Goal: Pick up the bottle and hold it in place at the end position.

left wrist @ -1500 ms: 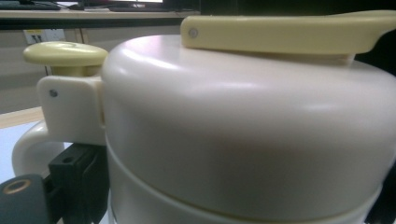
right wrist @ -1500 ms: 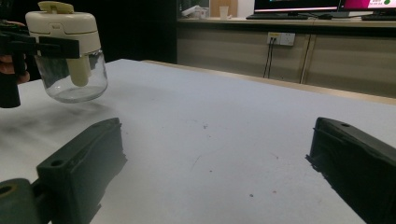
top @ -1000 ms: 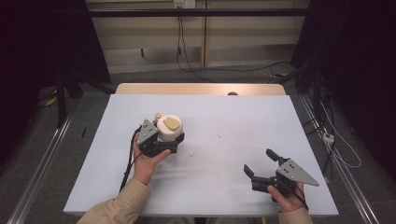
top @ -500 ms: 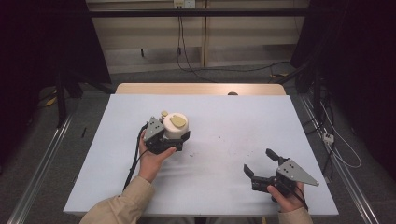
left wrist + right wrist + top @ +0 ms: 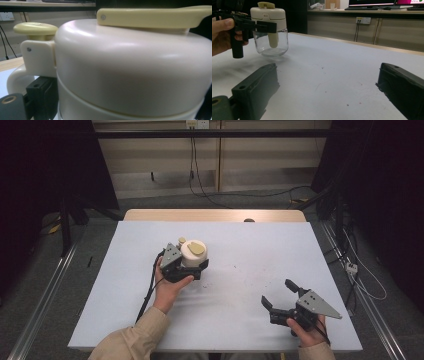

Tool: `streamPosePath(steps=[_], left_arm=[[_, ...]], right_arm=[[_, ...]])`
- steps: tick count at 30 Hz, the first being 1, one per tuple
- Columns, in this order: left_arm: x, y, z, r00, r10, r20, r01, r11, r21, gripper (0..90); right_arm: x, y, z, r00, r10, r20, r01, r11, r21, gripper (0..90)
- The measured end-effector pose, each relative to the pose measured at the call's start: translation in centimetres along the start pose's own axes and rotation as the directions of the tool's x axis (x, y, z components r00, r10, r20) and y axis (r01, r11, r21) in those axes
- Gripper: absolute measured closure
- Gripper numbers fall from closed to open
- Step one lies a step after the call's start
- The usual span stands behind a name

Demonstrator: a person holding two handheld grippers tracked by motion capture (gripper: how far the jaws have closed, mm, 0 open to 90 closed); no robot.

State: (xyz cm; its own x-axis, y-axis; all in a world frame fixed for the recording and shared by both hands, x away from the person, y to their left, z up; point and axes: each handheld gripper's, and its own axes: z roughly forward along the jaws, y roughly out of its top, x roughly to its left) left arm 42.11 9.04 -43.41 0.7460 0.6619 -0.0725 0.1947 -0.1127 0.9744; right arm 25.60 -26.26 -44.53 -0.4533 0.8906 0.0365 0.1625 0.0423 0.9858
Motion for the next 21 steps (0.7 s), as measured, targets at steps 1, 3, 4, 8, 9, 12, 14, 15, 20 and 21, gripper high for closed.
streamPosePath(steps=[1, 3, 4, 8, 9, 12, 14, 15, 20, 21], left_arm=[[-0.1, 0.0, 0.1, 0.9999, -0.014, 0.002, 0.014, 0.9999, 0.004, 6.4], [-0.1, 0.1, 0.3, 1.0000, -0.007, 0.006, 0.007, 1.0000, 0.003, 6.4], [-0.2, 0.1, 0.4, 1.0000, -0.007, 0.006, 0.007, 1.0000, 0.003, 6.4], [-0.2, 0.1, 0.7, 0.9999, -0.009, 0.007, 0.009, 1.0000, 0.002, 6.4], [-0.1, 0.2, 0.7, 1.0000, -0.001, 0.009, 0.001, 1.0000, 0.002, 6.4], [-0.2, 0.2, 1.0, 0.9999, -0.006, 0.013, 0.006, 1.0000, 0.004, 6.4], [-0.2, 0.2, 1.1, 0.9999, 0.000, 0.014, 0.000, 1.0000, 0.003, 6.4], [-0.2, 0.2, 1.2, 0.9999, -0.001, 0.015, 0.001, 1.0000, 0.006, 6.4], [-0.4, 0.2, 1.6, 0.9997, -0.008, 0.024, 0.008, 1.0000, 0.002, 6.4], [-0.4, 0.3, 1.6, 0.9996, -0.005, 0.029, 0.005, 1.0000, 0.003, 6.4]], right_arm=[[0.0, 0.0, 0.0, 1.0000, 0.003, 0.001, -0.003, 1.000, -0.001, 2.5], [0.0, 0.0, 0.0, 1.0000, 0.003, 0.001, -0.003, 1.000, -0.002, 2.5], [0.0, 0.0, 0.0, 1.0000, 0.004, 0.001, -0.004, 1.000, -0.002, 2.6], [0.0, 0.0, 0.0, 1.0000, 0.006, 0.001, -0.006, 1.000, -0.001, 2.6], [0.0, 0.0, 0.0, 1.0000, 0.005, 0.002, -0.005, 1.000, -0.001, 2.6], [-0.1, 0.0, 0.0, 1.0000, 0.003, -0.003, -0.003, 1.000, 0.002, 2.6], [-0.1, 0.0, 0.0, 1.0000, 0.005, -0.003, -0.005, 1.000, 0.002, 2.6], [-0.1, 0.0, 0.0, 1.0000, 0.007, 0.000, -0.007, 1.000, 0.001, 2.6], [-0.2, 0.0, 0.0, 1.0000, 0.007, 0.003, -0.007, 1.000, 0.001, 2.6], [-0.2, -0.1, 0.0, 1.0000, 0.006, 0.004, -0.006, 1.000, 0.004, 2.6]])
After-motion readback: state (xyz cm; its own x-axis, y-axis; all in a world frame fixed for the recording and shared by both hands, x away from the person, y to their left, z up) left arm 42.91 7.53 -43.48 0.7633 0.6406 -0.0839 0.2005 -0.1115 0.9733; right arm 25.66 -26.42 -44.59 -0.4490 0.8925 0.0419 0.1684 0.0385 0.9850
